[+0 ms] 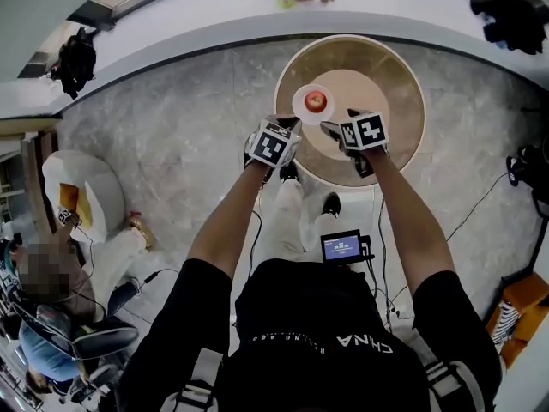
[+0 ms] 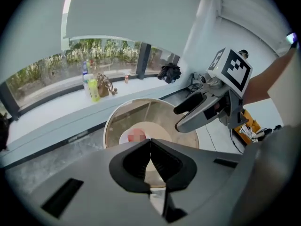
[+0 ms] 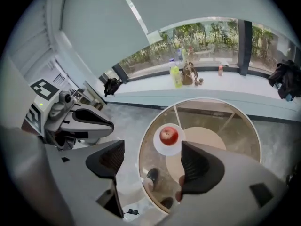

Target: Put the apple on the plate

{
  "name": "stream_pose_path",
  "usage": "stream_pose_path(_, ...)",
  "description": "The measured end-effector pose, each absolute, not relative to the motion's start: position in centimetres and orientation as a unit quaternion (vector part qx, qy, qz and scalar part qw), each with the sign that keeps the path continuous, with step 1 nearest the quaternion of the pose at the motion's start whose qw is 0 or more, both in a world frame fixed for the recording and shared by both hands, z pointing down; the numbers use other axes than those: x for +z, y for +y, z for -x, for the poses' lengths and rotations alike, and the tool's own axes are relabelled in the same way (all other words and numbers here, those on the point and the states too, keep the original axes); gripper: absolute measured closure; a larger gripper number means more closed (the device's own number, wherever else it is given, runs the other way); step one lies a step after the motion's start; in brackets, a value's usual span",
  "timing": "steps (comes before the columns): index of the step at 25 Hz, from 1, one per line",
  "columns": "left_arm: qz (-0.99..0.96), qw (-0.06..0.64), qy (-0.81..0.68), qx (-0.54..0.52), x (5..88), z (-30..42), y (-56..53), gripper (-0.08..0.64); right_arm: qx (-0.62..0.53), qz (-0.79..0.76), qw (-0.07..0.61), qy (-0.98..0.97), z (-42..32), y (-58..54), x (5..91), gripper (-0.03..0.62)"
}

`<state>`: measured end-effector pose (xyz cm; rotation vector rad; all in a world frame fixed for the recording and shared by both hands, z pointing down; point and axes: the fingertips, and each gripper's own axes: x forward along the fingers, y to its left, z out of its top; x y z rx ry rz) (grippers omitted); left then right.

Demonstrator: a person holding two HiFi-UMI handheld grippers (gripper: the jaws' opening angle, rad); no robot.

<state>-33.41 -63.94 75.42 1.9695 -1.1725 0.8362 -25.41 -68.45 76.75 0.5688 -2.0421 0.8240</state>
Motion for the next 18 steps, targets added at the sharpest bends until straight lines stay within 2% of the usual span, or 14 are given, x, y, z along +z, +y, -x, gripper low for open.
stream_pose_path(3,-0.770,0.309,-0.456,0.322,69.5,32.5,-62.0,0.543,0.317,-0.225,0.387,-0.836,24.5,-66.2,69.7,0.217)
stream_pose_path(4,-0.770,0.311,-0.457,0.320,67.9,32.0,-60.3,0.543,0.316,-0.236,0.377,-0.838,23.8,-64.8,67.7,0.309)
stream_pose_path(5,-0.769,0.313,-0.459,0.317,66.6,31.6,-58.8,0.543,0.314,-0.252,0.368,-0.838,23.1,-63.8,65.9,0.477)
stream_pose_path(6,-0.769,0.314,-0.461,0.313,65.5,31.2,-58.0,0.543,0.311,-0.264,0.359,-0.839,22.5,-63.4,64.4,0.540)
stream_pose_path(18,-0.770,0.295,-0.490,0.282,61.4,26.8,-56.5,0.543,0.268,-0.258,0.337,-0.865,18.5,-61.2,58.1,0.557)
